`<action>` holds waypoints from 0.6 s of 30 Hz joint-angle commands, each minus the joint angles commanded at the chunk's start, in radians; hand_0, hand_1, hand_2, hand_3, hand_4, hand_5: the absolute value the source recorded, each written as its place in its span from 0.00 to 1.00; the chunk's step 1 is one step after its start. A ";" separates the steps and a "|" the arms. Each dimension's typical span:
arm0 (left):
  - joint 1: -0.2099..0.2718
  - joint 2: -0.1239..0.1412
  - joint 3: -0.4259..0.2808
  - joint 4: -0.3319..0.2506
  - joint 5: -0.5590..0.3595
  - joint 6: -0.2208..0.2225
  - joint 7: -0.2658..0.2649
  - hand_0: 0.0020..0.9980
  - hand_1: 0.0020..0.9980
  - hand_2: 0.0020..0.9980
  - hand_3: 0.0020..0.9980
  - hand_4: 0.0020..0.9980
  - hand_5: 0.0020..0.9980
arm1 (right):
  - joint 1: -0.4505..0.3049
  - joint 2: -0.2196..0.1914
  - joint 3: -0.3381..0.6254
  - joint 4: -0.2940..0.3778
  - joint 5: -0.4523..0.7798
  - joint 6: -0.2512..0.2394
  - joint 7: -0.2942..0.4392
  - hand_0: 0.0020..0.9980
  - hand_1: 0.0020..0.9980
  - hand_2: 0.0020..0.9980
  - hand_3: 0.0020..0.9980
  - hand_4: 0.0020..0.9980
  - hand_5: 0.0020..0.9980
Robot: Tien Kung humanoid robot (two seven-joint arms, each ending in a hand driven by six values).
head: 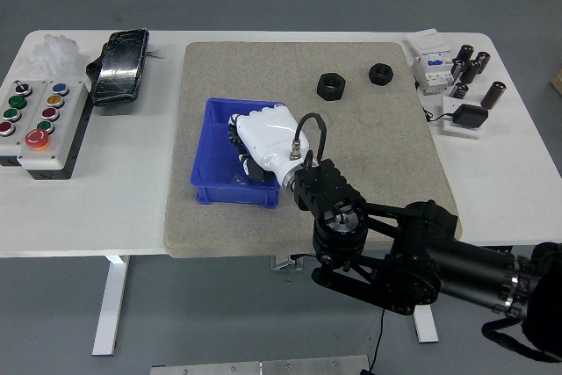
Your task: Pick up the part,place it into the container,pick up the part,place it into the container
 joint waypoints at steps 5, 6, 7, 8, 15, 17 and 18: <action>0.001 -0.001 -0.002 0.000 0.004 -0.001 0.001 0.62 0.56 0.56 0.64 0.59 0.50 | -0.007 0.000 0.020 -0.003 -0.009 0.011 0.000 0.32 0.69 0.90 0.99 0.92 0.50; 0.001 -0.001 -0.003 0.000 0.005 -0.001 0.002 0.62 0.56 0.56 0.64 0.59 0.50 | -0.010 -0.001 0.028 -0.003 -0.015 0.005 0.000 0.32 0.69 0.90 0.99 0.92 0.50; 0.001 -0.001 -0.004 0.000 0.006 -0.001 0.001 0.62 0.56 0.56 0.64 0.59 0.50 | -0.012 -0.002 0.038 -0.002 -0.022 -0.004 0.000 0.32 0.69 0.90 0.99 0.92 0.50; 0.001 0.000 -0.004 0.000 0.006 -0.001 0.001 0.62 0.56 0.56 0.64 0.59 0.50 | -0.015 -0.003 0.047 0.000 -0.030 -0.013 0.000 0.32 0.69 0.90 0.99 0.92 0.50; 0.001 0.002 -0.006 0.000 0.009 -0.001 -0.003 0.62 0.56 0.56 0.64 0.58 0.50 | -0.052 -0.016 0.132 0.036 -0.056 -0.153 0.000 0.29 0.61 0.81 0.89 0.86 0.51; 0.001 0.001 -0.008 0.000 0.011 -0.001 -0.003 0.62 0.56 0.56 0.64 0.58 0.50 | -0.080 -0.023 0.175 0.051 -0.034 -0.217 0.000 0.29 0.61 0.81 0.89 0.86 0.51; 0.002 0.000 -0.009 0.000 0.012 -0.001 -0.003 0.62 0.56 0.56 0.64 0.58 0.50 | -0.098 -0.029 0.198 0.057 -0.016 -0.248 0.000 0.29 0.61 0.81 0.89 0.86 0.51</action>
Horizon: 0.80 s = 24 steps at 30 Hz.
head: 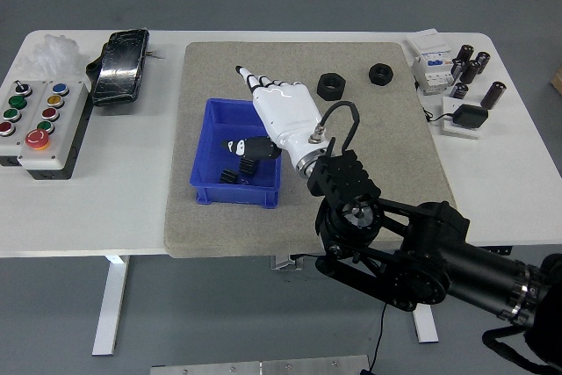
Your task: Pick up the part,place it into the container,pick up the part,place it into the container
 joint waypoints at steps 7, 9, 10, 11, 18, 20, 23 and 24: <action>0.002 -0.006 -0.004 0.000 0.003 0.000 -0.005 0.62 0.56 0.56 0.64 0.58 0.50 | -0.176 -0.044 0.238 0.021 0.196 -0.181 0.136 0.29 0.58 0.74 0.83 0.81 0.49; 0.004 -0.008 -0.004 0.000 0.001 0.000 -0.006 0.62 0.56 0.56 0.63 0.57 0.50 | -0.240 -0.062 0.316 0.028 0.274 -0.195 0.211 0.32 0.57 0.71 0.79 0.84 0.51; 0.006 -0.008 -0.005 0.000 0.001 0.001 -0.006 0.62 0.56 0.56 0.63 0.57 0.50 | -0.272 -0.072 0.352 0.029 0.310 -0.195 0.247 0.32 0.57 0.71 0.79 0.84 0.51; 0.007 -0.009 -0.006 0.000 0.000 0.001 -0.006 0.62 0.56 0.56 0.63 0.57 0.50 | -0.302 -0.081 0.385 0.028 0.344 -0.190 0.280 0.32 0.57 0.71 0.79 0.84 0.51; 0.018 -0.010 -0.023 0.000 0.013 0.003 0.005 0.62 0.56 0.56 0.63 0.57 0.49 | -0.524 -0.094 0.651 -0.003 0.616 -0.135 0.550 0.36 0.59 0.70 0.76 0.85 0.51; 0.020 -0.009 -0.027 0.000 0.018 0.004 0.006 0.62 0.56 0.56 0.63 0.57 0.49 | -0.576 -0.088 0.717 -0.005 0.694 -0.120 0.628 0.36 0.59 0.70 0.76 0.85 0.51; 0.021 -0.006 -0.033 0.000 0.025 0.004 0.008 0.62 0.56 0.56 0.63 0.57 0.49 | -0.636 -0.089 0.791 -0.003 0.808 -0.092 0.742 0.43 0.63 0.70 0.74 0.87 0.54; 0.022 -0.005 -0.034 0.000 0.026 0.004 0.007 0.62 0.56 0.56 0.63 0.57 0.49 | -0.652 -0.089 0.813 -0.001 0.847 -0.084 0.781 0.43 0.63 0.70 0.74 0.87 0.54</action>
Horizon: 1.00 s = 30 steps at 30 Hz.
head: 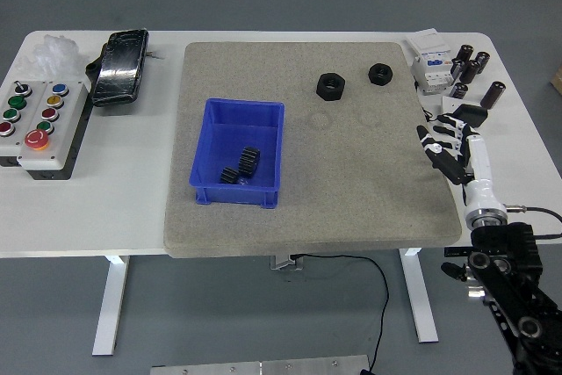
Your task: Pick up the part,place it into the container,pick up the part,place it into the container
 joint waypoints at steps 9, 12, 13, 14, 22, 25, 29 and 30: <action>0.009 0.004 0.000 0.000 0.002 -0.002 -0.001 0.62 0.56 0.56 0.64 0.58 0.49 | -0.010 0.015 -0.064 0.036 0.330 0.067 0.279 0.65 0.69 0.72 0.74 0.91 0.68; 0.016 0.006 -0.001 0.000 0.000 -0.001 -0.004 0.62 0.56 0.56 0.64 0.58 0.49 | -0.017 0.021 -0.100 0.057 0.415 0.059 0.347 0.65 0.69 0.72 0.74 0.91 0.68; 0.018 0.005 -0.001 0.000 -0.002 -0.001 -0.005 0.62 0.56 0.56 0.64 0.58 0.49 | -0.022 0.024 -0.107 0.061 0.440 0.054 0.368 0.65 0.69 0.72 0.74 0.91 0.68; 0.020 0.005 -0.001 0.000 -0.003 0.000 -0.006 0.62 0.56 0.56 0.64 0.58 0.49 | -0.026 0.027 -0.112 0.062 0.460 0.051 0.386 0.65 0.69 0.72 0.74 0.91 0.68; 0.027 -0.003 -0.008 0.000 0.005 0.000 -0.006 0.62 0.56 0.56 0.64 0.60 0.48 | -0.018 0.020 -0.133 0.036 0.572 -0.002 0.465 0.68 0.69 0.71 0.67 0.88 0.65; 0.023 -0.004 -0.009 0.000 0.013 -0.002 -0.007 0.62 0.56 0.56 0.64 0.60 0.48 | 0.012 0.019 -0.115 0.012 0.517 -0.060 0.443 0.68 0.69 0.71 0.67 0.88 0.65; 0.014 -0.004 0.001 0.000 0.014 -0.006 -0.014 0.62 0.56 0.56 0.64 0.60 0.48 | 0.040 0.027 -0.084 0.008 0.421 -0.134 0.380 0.69 0.69 0.71 0.67 0.87 0.65; 0.012 -0.004 0.005 0.000 0.012 -0.007 -0.016 0.62 0.56 0.56 0.64 0.60 0.48 | 0.044 0.029 -0.077 0.012 0.393 -0.148 0.366 0.69 0.69 0.71 0.67 0.87 0.65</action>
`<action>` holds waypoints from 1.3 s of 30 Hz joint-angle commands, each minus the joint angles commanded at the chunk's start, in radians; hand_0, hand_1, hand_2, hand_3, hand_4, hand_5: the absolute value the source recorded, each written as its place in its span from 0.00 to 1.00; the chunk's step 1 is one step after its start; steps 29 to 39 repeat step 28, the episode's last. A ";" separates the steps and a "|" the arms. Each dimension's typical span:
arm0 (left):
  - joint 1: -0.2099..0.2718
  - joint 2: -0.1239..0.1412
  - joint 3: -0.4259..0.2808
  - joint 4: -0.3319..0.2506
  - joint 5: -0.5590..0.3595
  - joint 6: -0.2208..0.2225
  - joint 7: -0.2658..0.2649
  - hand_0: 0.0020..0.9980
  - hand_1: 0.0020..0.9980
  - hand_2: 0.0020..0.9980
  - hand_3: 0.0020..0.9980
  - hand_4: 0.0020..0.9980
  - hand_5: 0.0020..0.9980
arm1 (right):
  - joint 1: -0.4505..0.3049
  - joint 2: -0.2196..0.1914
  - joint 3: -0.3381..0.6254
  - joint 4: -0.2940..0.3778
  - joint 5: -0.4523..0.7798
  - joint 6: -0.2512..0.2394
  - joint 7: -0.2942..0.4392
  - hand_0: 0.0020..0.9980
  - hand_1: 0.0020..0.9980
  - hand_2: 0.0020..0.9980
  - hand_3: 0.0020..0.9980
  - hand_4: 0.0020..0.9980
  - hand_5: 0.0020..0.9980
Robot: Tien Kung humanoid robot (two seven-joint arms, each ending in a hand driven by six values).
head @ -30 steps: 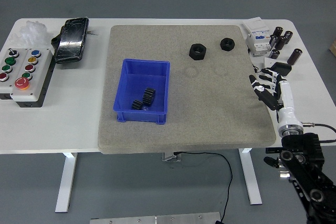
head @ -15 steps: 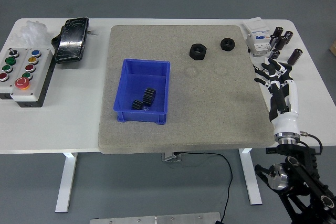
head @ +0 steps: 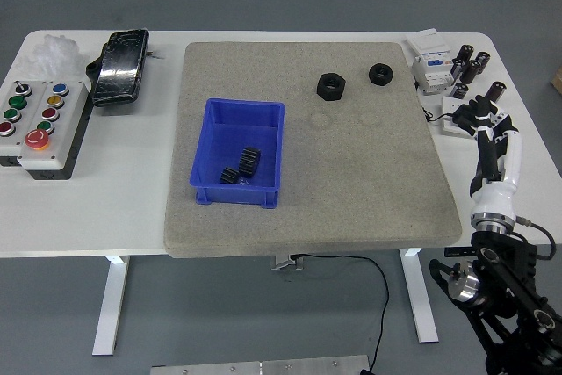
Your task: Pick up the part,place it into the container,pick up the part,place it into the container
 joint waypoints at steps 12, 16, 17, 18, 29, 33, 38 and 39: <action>-0.016 0.011 0.069 0.000 -0.051 -0.008 -0.031 0.62 0.56 0.56 0.64 0.60 0.48 | -0.009 0.000 0.040 0.103 -0.148 -0.041 -0.015 0.69 0.69 0.71 0.67 0.85 0.69; -0.016 0.018 0.063 0.000 -0.051 -0.007 -0.032 0.62 0.56 0.56 0.64 0.60 0.48 | -0.015 -0.002 0.060 0.119 -0.148 -0.042 -0.016 0.68 0.68 0.70 0.67 0.85 0.69; -0.016 0.019 0.056 0.000 -0.046 -0.007 -0.030 0.62 0.56 0.56 0.64 0.60 0.48 | -0.017 -0.002 0.068 0.122 -0.147 -0.043 -0.016 0.68 0.68 0.70 0.67 0.85 0.69; -0.015 0.021 0.050 0.000 -0.041 -0.006 -0.028 0.62 0.56 0.56 0.64 0.60 0.48 | -0.019 -0.001 0.074 0.123 -0.146 -0.043 -0.016 0.68 0.68 0.70 0.67 0.85 0.69; 0.009 0.040 -0.006 0.000 -0.037 0.006 -0.001 0.62 0.56 0.56 0.64 0.61 0.48 | -0.034 0.033 0.110 0.109 -0.150 -0.044 -0.027 0.68 0.68 0.70 0.66 0.84 0.69; 0.009 0.040 -0.006 0.000 -0.037 0.006 -0.001 0.62 0.56 0.56 0.64 0.61 0.48 | -0.034 0.033 0.110 0.109 -0.150 -0.044 -0.027 0.68 0.68 0.70 0.66 0.84 0.69; 0.009 0.040 -0.006 0.000 -0.037 0.006 -0.001 0.62 0.56 0.56 0.64 0.61 0.48 | -0.034 0.033 0.110 0.109 -0.150 -0.044 -0.027 0.68 0.68 0.70 0.66 0.84 0.69; 0.009 0.040 -0.006 0.000 -0.037 0.006 -0.001 0.62 0.56 0.56 0.64 0.61 0.48 | -0.034 0.033 0.110 0.109 -0.150 -0.044 -0.027 0.68 0.68 0.70 0.66 0.84 0.69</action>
